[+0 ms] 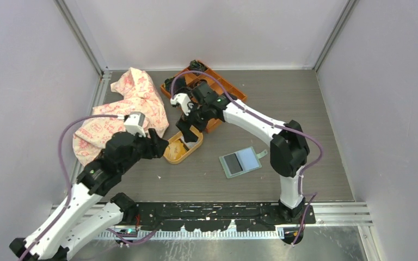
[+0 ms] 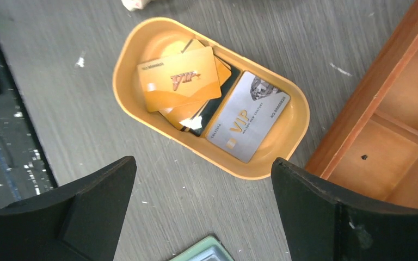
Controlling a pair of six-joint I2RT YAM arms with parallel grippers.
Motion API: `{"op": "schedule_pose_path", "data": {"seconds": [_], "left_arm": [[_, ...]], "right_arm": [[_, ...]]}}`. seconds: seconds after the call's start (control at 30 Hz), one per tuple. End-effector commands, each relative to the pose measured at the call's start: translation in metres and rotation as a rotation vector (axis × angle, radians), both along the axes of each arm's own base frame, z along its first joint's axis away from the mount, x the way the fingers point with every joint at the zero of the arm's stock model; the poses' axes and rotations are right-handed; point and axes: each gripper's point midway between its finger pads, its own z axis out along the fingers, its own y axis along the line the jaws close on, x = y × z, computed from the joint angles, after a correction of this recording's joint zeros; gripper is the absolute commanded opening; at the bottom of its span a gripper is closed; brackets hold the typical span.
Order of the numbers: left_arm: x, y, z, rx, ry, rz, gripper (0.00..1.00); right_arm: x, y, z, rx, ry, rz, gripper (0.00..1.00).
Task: Put the credit cards into the card holder
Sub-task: Pick up the credit card from the storage box.
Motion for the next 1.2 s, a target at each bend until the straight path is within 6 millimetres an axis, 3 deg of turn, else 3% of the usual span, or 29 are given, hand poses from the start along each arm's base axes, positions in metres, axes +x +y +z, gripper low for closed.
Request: {"op": "schedule_pose_path", "data": {"seconds": [0.0,0.13,0.2,0.37,1.0,1.17], "left_arm": [[-0.025,0.029,0.028,0.131,-0.056,-0.051,0.59],[-0.019,0.063,0.014,0.300,-0.080,0.049,0.59],[-0.019,0.065,0.005,0.294,-0.068,0.064,0.59],[-0.022,0.080,0.016,0.262,-0.099,0.127,0.59],[-0.029,0.095,0.034,0.189,-0.203,0.192,0.57],[-0.029,0.094,0.034,0.186,-0.205,0.190,0.57]], "right_arm": [[0.009,0.007,-0.008,-0.124,-0.092,-0.046,1.00],[0.011,0.023,-0.019,-0.172,-0.118,-0.044,1.00],[0.011,0.027,-0.029,-0.207,-0.134,-0.046,0.99],[0.009,0.040,-0.045,-0.247,-0.132,-0.047,0.98],[-0.004,0.065,-0.113,-0.355,-0.080,-0.070,0.97],[-0.010,0.066,-0.125,-0.369,-0.056,-0.067,0.90]]}}
